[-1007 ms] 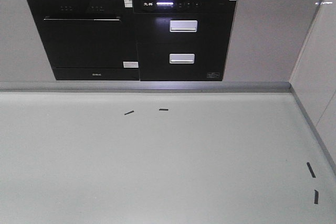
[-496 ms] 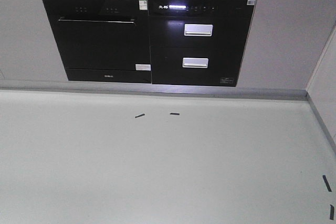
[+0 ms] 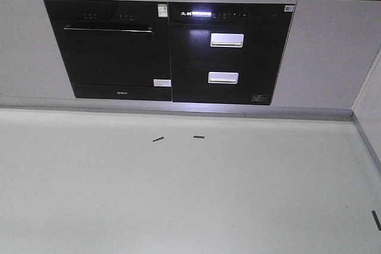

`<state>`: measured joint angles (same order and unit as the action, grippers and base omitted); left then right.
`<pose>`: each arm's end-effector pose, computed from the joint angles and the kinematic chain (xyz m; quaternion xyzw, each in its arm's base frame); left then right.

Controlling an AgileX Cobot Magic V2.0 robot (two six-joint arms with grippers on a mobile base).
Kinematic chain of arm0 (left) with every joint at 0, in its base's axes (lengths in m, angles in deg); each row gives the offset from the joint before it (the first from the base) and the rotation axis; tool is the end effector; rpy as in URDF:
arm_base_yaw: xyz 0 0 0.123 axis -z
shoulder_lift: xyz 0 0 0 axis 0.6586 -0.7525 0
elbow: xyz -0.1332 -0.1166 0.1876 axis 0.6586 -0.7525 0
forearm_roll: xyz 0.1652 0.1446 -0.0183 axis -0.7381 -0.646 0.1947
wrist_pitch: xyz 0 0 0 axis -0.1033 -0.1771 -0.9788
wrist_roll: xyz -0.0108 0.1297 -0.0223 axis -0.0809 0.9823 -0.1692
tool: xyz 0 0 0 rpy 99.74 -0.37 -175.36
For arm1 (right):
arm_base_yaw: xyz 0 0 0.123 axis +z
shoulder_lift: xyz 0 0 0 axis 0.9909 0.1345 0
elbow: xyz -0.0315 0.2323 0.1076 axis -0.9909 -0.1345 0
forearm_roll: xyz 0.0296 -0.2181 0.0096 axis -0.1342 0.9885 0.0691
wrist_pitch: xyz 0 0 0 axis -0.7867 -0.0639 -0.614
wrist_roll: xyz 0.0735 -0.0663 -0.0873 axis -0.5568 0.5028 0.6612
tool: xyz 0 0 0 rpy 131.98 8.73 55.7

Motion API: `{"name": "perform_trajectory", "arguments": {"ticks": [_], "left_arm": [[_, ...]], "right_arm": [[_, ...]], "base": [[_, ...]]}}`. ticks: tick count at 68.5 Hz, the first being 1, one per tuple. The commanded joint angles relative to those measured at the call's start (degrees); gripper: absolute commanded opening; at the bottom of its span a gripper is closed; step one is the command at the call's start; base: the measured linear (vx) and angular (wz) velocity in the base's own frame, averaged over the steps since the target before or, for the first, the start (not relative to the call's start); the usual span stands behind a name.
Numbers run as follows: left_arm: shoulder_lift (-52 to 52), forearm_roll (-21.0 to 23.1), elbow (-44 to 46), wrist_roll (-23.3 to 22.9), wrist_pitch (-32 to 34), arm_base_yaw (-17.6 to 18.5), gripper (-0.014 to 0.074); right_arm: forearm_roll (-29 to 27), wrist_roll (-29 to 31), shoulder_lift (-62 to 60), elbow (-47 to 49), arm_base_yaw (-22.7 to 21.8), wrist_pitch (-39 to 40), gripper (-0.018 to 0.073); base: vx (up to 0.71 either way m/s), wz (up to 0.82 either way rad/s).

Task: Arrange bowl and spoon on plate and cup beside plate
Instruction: 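Drive closer to the counter toward the spoon and lavender bowl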

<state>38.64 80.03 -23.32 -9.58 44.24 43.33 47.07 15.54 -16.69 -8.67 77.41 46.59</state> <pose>0.0928 -0.0014 0.1896 -0.0542 0.7305 -0.0650 0.6777 0.0926 -0.0098 0.1962 0.0280 0.7137 -0.0421 0.6987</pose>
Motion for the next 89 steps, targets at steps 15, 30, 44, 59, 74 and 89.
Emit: {"name": "perform_trajectory", "arguments": {"ticks": [15, 30, 44, 59, 74, 89], "left_arm": [[0.27, 0.03, 0.42, -0.59, 4.49, -0.15, -0.0006], [0.27, 0.03, 0.42, -0.59, 4.49, -0.15, -0.0006], [0.27, 0.03, 0.42, -0.59, 4.49, -0.15, -0.0006], [0.27, 0.03, 0.42, -0.59, 4.49, -0.15, -0.0006], [0.27, 0.03, 0.42, -0.59, 4.49, -0.15, -0.0006], [0.27, 0.03, 0.42, -0.59, 4.49, -0.15, -0.0006]], "right_arm": [[0.56, 0.35, -0.46, -0.24, 0.08, 4.06, -0.0003], [0.56, 0.35, -0.46, -0.24, 0.08, 4.06, -0.0003], [0.56, 0.35, -0.46, -0.24, 0.08, 4.06, -0.0003], [0.56, 0.35, -0.46, -0.24, 0.08, 4.06, -0.0003], [0.56, 0.35, -0.46, -0.24, 0.08, 3.99, -0.0003], [0.56, 0.35, -0.46, -0.24, 0.08, 4.06, -0.0003]], "base": [[0.16, -0.07], [0.17, -0.06], [0.19, -0.03], [0.2, -0.01], [0.19, -0.02], [0.18, -0.04]]}}
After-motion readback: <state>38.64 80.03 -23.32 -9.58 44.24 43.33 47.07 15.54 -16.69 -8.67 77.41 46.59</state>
